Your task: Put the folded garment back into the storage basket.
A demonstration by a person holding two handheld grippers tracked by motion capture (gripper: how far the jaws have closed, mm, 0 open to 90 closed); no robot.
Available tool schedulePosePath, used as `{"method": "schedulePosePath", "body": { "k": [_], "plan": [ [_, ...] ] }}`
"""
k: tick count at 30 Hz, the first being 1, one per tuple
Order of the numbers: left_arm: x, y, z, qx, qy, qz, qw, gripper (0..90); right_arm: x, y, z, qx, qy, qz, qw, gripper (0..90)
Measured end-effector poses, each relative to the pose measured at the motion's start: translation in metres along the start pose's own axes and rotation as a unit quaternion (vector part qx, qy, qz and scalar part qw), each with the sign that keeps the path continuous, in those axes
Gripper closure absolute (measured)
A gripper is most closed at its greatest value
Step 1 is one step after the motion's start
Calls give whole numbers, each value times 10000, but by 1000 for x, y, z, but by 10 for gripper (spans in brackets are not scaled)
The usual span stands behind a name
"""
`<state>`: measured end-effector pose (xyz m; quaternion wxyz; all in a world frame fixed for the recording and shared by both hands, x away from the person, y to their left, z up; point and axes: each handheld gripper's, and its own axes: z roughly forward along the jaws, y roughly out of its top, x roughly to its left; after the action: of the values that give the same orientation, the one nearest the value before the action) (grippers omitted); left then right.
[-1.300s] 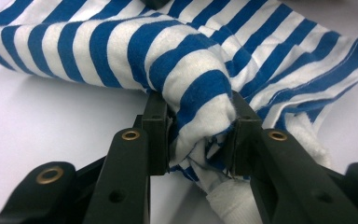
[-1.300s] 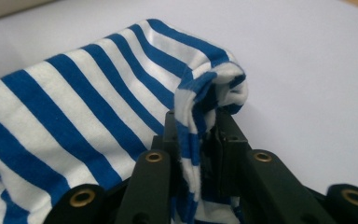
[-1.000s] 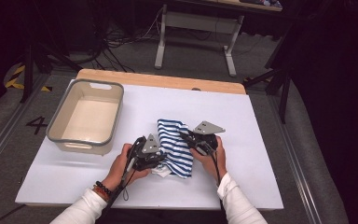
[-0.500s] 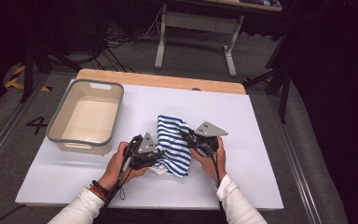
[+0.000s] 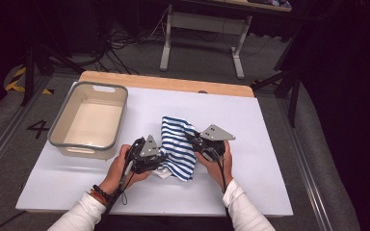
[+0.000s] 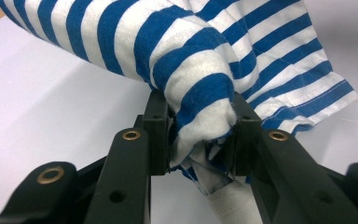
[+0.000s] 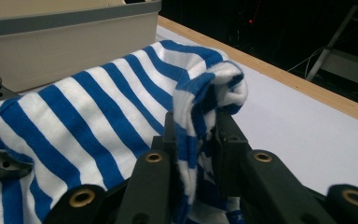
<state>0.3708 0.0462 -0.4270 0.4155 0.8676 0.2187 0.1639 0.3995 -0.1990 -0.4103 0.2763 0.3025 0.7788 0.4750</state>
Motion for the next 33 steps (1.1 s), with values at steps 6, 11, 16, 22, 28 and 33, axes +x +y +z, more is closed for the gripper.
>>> {"method": "schedulePosePath", "body": {
  "k": [6, 11, 16, 22, 28, 33],
  "plan": [
    [1, 0, -2, -10, 34, 26, 10000, 676, 1, 1, 1, -58, -19, 4, 10000, 772],
    [3, 0, -4, -19, 57, 7, 10000, 676, 3, 3, 2, -104, -43, 1, 9999, 772],
    [6, 1, -6, 1, 102, 7, 9999, 676, 4, 8, 4, -181, -55, 14, 9998, 772],
    [10, 4, -12, -3, 150, 8, 9999, 676, 4, 12, 6, -225, -45, 40, 9997, 772],
    [15, 7, -18, -20, 211, -51, 9998, 676, 4, 21, 10, -292, -44, 76, 9995, 772],
    [19, 9, -26, -20, 311, -23, 9995, 676, 6, 30, 14, -343, -29, 71, 9994, 772]
  ]
}}
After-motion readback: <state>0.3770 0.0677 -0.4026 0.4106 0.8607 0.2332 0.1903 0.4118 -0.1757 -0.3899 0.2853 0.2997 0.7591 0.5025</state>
